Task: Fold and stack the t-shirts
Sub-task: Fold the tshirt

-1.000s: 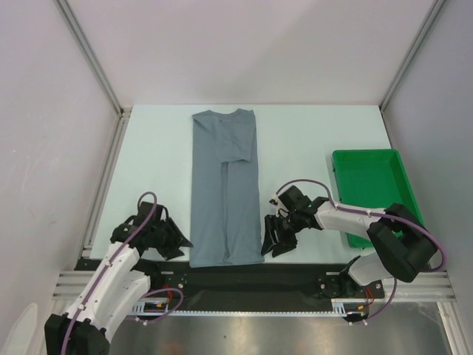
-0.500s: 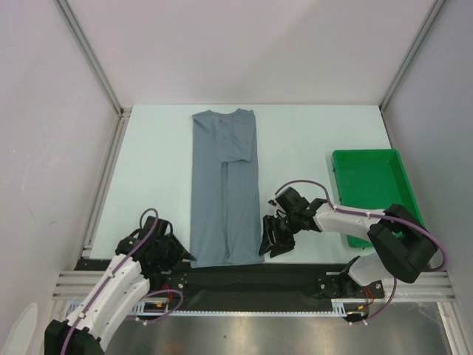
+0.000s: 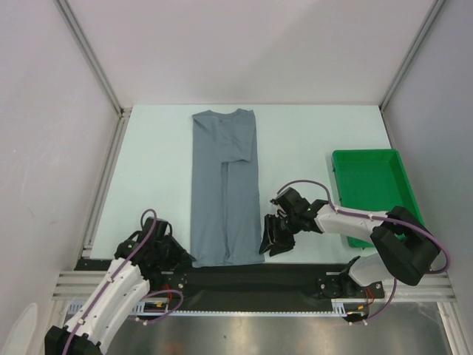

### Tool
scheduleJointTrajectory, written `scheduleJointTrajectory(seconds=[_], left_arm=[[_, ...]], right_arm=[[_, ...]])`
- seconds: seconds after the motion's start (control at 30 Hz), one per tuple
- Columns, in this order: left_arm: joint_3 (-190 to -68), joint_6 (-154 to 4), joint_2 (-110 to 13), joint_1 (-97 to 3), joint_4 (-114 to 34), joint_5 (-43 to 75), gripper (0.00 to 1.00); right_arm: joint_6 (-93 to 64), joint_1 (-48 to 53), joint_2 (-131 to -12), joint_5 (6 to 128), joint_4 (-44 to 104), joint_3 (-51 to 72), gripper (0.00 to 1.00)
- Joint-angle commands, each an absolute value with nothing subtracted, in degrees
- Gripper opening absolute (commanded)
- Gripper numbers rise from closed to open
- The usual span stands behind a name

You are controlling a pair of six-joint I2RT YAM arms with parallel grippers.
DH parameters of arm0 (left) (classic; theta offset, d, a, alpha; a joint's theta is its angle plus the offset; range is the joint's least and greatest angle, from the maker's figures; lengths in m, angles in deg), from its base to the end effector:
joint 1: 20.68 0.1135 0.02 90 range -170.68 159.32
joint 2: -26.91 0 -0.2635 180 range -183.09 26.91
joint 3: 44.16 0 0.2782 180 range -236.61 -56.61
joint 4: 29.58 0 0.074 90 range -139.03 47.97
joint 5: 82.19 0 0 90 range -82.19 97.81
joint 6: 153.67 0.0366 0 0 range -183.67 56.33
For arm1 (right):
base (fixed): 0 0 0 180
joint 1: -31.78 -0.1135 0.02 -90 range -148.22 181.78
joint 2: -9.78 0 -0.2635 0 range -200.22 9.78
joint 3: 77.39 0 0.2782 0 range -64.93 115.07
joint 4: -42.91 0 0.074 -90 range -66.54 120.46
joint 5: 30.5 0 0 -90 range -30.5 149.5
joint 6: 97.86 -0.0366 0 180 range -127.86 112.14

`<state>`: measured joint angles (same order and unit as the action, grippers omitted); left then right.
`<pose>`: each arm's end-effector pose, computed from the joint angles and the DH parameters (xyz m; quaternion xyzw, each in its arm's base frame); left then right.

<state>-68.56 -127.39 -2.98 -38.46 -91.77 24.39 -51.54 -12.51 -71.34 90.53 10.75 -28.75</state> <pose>0.1015 -0.0435 0.1173 -0.3532 0.9048 -0.2322 0.0528 0.1723 0.1945 0.1292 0.0637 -0.9397 -0.3347 0.0290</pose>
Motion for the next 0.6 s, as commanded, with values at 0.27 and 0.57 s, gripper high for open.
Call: scheduleJointTrajectory(seconds=[0.27,0.57], left_arm=[[-67.25,-129.76,-1.56,-38.78,-88.62,24.42,0.0],[-67.6,-128.8,-2.18,-38.7,-87.3,25.83,0.0]], right_arm=[[-56.2,-16.91,-70.56,85.79,11.21,-30.3,0.49],[-56.12,-16.3,-73.97,85.52,13.4,-30.39,0.53]])
